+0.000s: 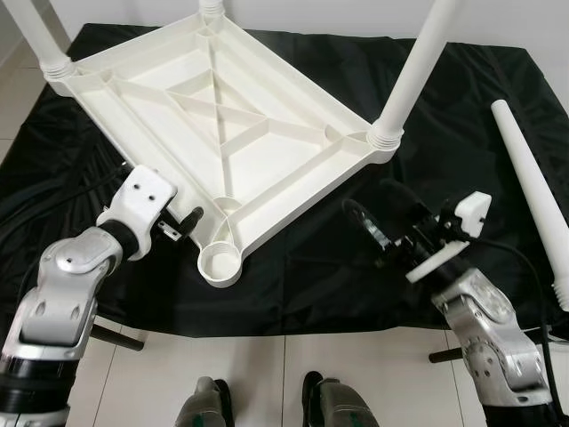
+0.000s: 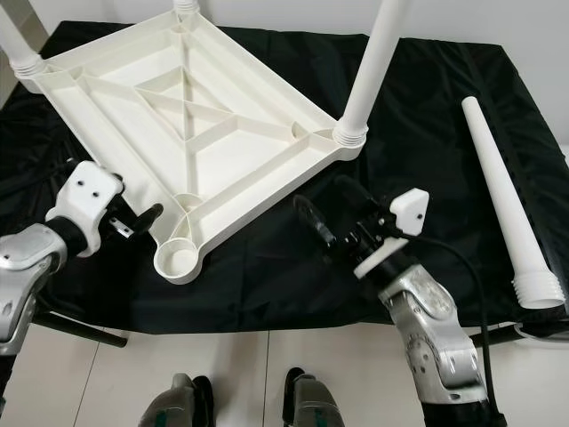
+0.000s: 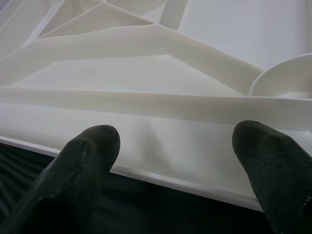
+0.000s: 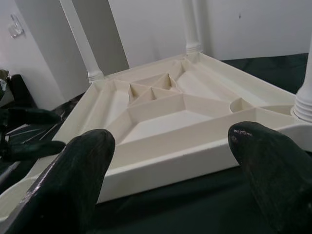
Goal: Building children table
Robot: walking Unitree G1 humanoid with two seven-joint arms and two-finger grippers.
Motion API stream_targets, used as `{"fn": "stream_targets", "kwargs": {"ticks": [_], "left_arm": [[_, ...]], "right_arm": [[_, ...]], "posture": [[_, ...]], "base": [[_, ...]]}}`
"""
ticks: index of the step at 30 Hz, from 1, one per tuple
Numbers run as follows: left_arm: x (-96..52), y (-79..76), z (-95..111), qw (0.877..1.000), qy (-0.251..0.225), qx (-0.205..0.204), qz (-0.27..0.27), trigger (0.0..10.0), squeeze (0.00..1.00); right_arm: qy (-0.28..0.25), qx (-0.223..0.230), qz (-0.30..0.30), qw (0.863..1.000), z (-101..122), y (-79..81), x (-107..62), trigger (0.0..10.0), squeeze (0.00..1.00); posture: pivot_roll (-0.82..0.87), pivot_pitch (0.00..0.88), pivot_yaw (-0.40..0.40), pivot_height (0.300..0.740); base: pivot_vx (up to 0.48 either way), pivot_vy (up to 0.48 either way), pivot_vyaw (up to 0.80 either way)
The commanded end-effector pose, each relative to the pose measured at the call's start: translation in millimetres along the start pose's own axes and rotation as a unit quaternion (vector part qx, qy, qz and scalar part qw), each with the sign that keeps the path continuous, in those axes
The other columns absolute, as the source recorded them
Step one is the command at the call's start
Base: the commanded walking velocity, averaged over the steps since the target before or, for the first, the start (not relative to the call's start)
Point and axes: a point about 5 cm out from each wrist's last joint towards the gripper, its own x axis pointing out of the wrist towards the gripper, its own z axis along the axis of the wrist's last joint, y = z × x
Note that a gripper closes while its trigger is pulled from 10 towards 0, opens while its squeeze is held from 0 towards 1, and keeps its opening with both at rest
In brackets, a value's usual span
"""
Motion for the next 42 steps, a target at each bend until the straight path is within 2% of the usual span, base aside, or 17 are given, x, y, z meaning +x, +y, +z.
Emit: {"fn": "stream_targets", "kwargs": {"ticks": [1, 7, 12, 17, 21, 22, 23, 25, 27, 28, 29, 32, 37, 39, 40, 41, 42], "left_arm": [[0.3, 12.8, -26.3, 0.989, 0.071, -0.002, 0.129, 10.0, 0.00], [9.6, 8.7, -30.6, 0.989, 0.089, 0.002, 0.116, 10.0, 0.00], [18.5, -10.6, -37.0, 0.992, 0.112, 0.011, 0.062, 10.0, 0.00], [19.6, -16.2, -37.6, 0.992, 0.116, 0.010, 0.043, 10.0, 0.00], [18.8, -28.9, -34.9, 0.994, 0.107, 0.013, -0.001, 10.0, 0.00], [16.1, -40.5, -31.3, 0.994, 0.100, 0.009, -0.040, 10.0, 0.00], [16.1, -40.5, -31.3, 0.994, 0.100, 0.009, -0.040, 10.0, 0.00], [10.5, -58.3, -26.0, 0.991, 0.091, -0.005, -0.097, 10.0, 0.00], [10.5, -58.3, -26.0, 0.991, 0.091, -0.005, -0.097, 10.0, 0.00], [7.6, -67.5, -21.3, 0.989, 0.081, -0.015, -0.124, 10.0, 0.00], [7.0, -69.8, -19.4, 0.988, 0.076, -0.018, -0.131, 10.0, 0.00], [5.3, -75.3, -12.8, 0.986, 0.063, -0.031, -0.150, 10.0, 0.00], [3.1, -82.3, -5.9, 0.982, 0.049, -0.039, -0.176, 10.0, 0.00], [-0.5, -91.9, 1.0, 0.977, 0.035, -0.047, -0.207, 10.0, 0.00], [-0.5, -91.9, 1.0, 0.977, 0.035, -0.047, -0.207, 10.0, 0.00], [-4.3, -98.8, 6.6, 0.971, 0.026, -0.052, -0.231, 10.0, 0.00], [-4.3, -98.8, 6.6, 0.971, 0.026, -0.052, -0.231, 10.0, 0.00]], "right_arm": [[0.011, -0.006, -0.007, 1.000, 2.2, -1.4, -6.1, 10.0, 0.00], [0.029, -0.016, -0.020, 0.999, 3.8, -4.5, -10.9, 10.0, 0.00], [0.044, -0.047, -0.062, 0.996, 5.8, -18.4, -11.1, 10.0, 0.00], [0.048, -0.061, -0.080, 0.994, 6.3, -23.8, -11.0, 10.0, 0.00], [0.072, -0.083, -0.122, 0.986, 2.1, -36.0, -11.1, 10.0, 0.00], [0.095, -0.102, -0.155, 0.978, -4.4, -46.5, -10.6, 10.0, 0.00], [0.095, -0.102, -0.155, 0.978, -4.4, -46.5, -10.6, 10.0, 0.00], [0.132, -0.125, -0.195, 0.964, -15.1, -59.9, -9.8, 10.0, 0.00], [0.132, -0.125, -0.195, 0.964, -15.1, -59.9, -9.8, 10.0, 0.00], [0.151, -0.132, -0.232, 0.952, -20.8, -70.4, -10.2, 10.0, 0.00], [0.155, -0.135, -0.244, 0.948, -21.9, -73.4, -10.3, 10.0, 0.00], [0.157, -0.140, -0.257, 0.943, -23.1, -77.3, -10.2, 10.0, 0.00], [0.155, -0.141, -0.256, 0.944, -24.0, -77.7, -9.4, 10.0, 0.00], [0.153, -0.144, -0.254, 0.944, -25.3, -77.0, -8.1, 10.0, 0.00], [0.153, -0.144, -0.254, 0.944, -25.3, -77.0, -8.1, 10.0, 0.00], [0.151, -0.145, -0.254, 0.944, -26.5, -77.1, -6.6, 10.0, 0.00], [0.151, -0.145, -0.254, 0.944, -26.5, -77.1, -6.6, 10.0, 0.00]], "posture": [[-0.04, 0.195, 0.007, 0.740], [-0.05, 0.197, 0.011, 0.740], [-0.06, 0.203, 0.015, 0.740], [-0.06, 0.208, 0.014, 0.740], [-0.06, 0.213, 0.010, 0.740], [-0.04, 0.214, 0.004, 0.740], [-0.04, 0.214, 0.004, 0.740], [-0.04, 0.215, 0.002, 0.740], [-0.04, 0.215, 0.002, 0.740], [-0.03, 0.217, 0.000, 0.740], [-0.03, 0.217, 0.000, 0.740], [-0.02, 0.216, 0.002, 0.740], [-0.02, 0.218, 0.002, 0.740], [-0.02, 0.218, 0.004, 0.740], [-0.02, 0.218, 0.004, 0.740], [-0.02, 0.219, 0.007, 0.740], [-0.02, 0.219, 0.007, 0.740]], "base": [[0.000, 0.000, 0.00], [0.000, 0.000, 0.00], [0.000, 0.000, 0.00], [0.000, 0.000, 0.00], [0.000, 0.000, 0.00], [0.000, 0.000, 0.00], [0.000, 0.000, 0.00], [0.000, 0.000, 0.00], [0.000, 0.000, 0.00], [0.000, 0.000, 0.00], [0.000, 0.000, 0.00], [0.000, 0.000, 0.00], [0.000, 0.000, 0.00], [0.000, 0.000, 0.00], [0.000, 0.000, 0.00], [0.000, 0.000, 0.00], [0.000, 0.000, 0.00]]}}
